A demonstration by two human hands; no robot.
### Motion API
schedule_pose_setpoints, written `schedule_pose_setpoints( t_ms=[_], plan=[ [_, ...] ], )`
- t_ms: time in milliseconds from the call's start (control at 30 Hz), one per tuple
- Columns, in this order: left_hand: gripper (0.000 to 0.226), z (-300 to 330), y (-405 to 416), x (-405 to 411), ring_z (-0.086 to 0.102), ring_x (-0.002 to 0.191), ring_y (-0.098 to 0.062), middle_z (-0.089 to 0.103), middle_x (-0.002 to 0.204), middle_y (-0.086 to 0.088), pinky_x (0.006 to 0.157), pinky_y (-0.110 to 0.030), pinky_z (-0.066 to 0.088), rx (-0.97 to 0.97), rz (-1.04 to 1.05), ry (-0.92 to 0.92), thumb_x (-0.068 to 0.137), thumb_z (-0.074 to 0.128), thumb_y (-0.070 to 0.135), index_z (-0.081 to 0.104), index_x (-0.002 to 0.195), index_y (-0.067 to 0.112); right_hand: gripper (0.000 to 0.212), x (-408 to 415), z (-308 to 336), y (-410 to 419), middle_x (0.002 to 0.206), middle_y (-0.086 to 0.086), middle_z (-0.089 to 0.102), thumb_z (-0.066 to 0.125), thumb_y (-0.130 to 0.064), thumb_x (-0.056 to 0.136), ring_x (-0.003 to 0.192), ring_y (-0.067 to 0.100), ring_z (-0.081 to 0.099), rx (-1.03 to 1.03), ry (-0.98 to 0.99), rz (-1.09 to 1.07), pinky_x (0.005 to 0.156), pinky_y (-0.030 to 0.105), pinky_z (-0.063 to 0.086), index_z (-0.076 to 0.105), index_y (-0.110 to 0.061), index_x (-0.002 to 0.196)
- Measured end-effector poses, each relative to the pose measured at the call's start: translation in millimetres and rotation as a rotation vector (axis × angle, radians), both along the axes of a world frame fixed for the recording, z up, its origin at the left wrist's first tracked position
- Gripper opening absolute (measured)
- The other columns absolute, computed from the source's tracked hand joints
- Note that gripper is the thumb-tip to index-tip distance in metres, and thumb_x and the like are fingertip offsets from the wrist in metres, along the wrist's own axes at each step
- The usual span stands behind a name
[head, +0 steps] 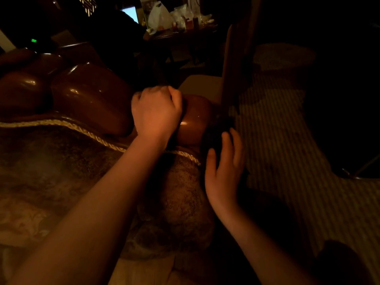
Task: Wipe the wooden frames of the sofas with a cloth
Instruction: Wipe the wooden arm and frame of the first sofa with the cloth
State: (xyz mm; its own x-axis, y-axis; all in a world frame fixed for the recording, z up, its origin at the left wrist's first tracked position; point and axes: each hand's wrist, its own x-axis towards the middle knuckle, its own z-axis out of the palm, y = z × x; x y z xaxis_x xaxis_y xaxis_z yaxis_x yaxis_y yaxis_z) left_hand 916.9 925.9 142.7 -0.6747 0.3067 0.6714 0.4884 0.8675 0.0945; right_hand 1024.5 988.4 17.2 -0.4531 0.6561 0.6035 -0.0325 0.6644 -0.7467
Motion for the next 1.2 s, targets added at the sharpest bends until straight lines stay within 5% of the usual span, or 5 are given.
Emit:
schedule_pose_setpoints(
  t_ms=[167, 467, 600, 1000, 1200],
  plan=[
    [0.04, -17, 32, 12, 0.063, 0.094, -0.027, 0.07, 0.091, -0.007, 0.099, -0.041, 0.032, -0.37, -0.273, 0.274, 0.093, 0.034, 0.029, 0.068, 0.083, 0.011, 0.048, -15, 8, 30, 0.134, 0.016, 0.048, 0.042, -0.025, 0.087, 0.123, 0.021, 0.043, -0.105, 0.046, 0.143, 0.103, 0.028, 0.033, 0.051, -0.002, 0.129],
    [0.044, -32, 37, 19, 0.062, 0.08, -0.027, 0.068, 0.077, -0.005, 0.097, -0.041, 0.032, -0.305, -0.168, 0.432, 0.097, 0.031, 0.028, 0.065, 0.075, 0.011, 0.066, 10, -40, 26, 0.14, -0.007, 0.024, 0.064, -0.022, 0.085, 0.133, 0.004, 0.022, -0.355, 0.003, 0.224, 0.102, -0.003, 0.013, 0.02, -0.028, 0.134],
    [0.044, -36, 35, 14, 0.061, 0.071, -0.025, 0.065, 0.068, -0.004, 0.092, -0.039, 0.029, -0.24, -0.194, 0.53, 0.097, 0.032, 0.027, 0.061, 0.068, 0.012, 0.08, 25, -80, 20, 0.153, 0.001, 0.018, 0.066, -0.009, 0.085, 0.141, 0.011, 0.017, -0.575, -0.145, 0.206, 0.116, 0.017, 0.011, 0.015, -0.015, 0.146],
    [0.042, -40, 36, 13, 0.059, 0.061, -0.021, 0.062, 0.062, -0.001, 0.083, -0.035, 0.035, -0.168, -0.195, 0.58, 0.096, 0.036, 0.026, 0.061, 0.064, 0.014, 0.071, 4, -27, 37, 0.14, -0.008, 0.027, 0.064, -0.024, 0.08, 0.129, -0.002, 0.021, -0.205, -0.052, 0.253, 0.105, 0.001, 0.013, 0.028, -0.02, 0.141],
    [0.037, -34, 35, 19, 0.059, 0.06, -0.022, 0.062, 0.062, -0.001, 0.068, -0.031, 0.044, -0.188, -0.194, 0.504, 0.093, 0.042, 0.026, 0.06, 0.063, 0.015, 0.089, 19, -65, 28, 0.148, 0.008, 0.025, 0.074, -0.007, 0.076, 0.135, 0.015, 0.018, -0.354, -0.181, 0.179, 0.104, -0.002, 0.004, 0.017, -0.008, 0.144]
  ],
)
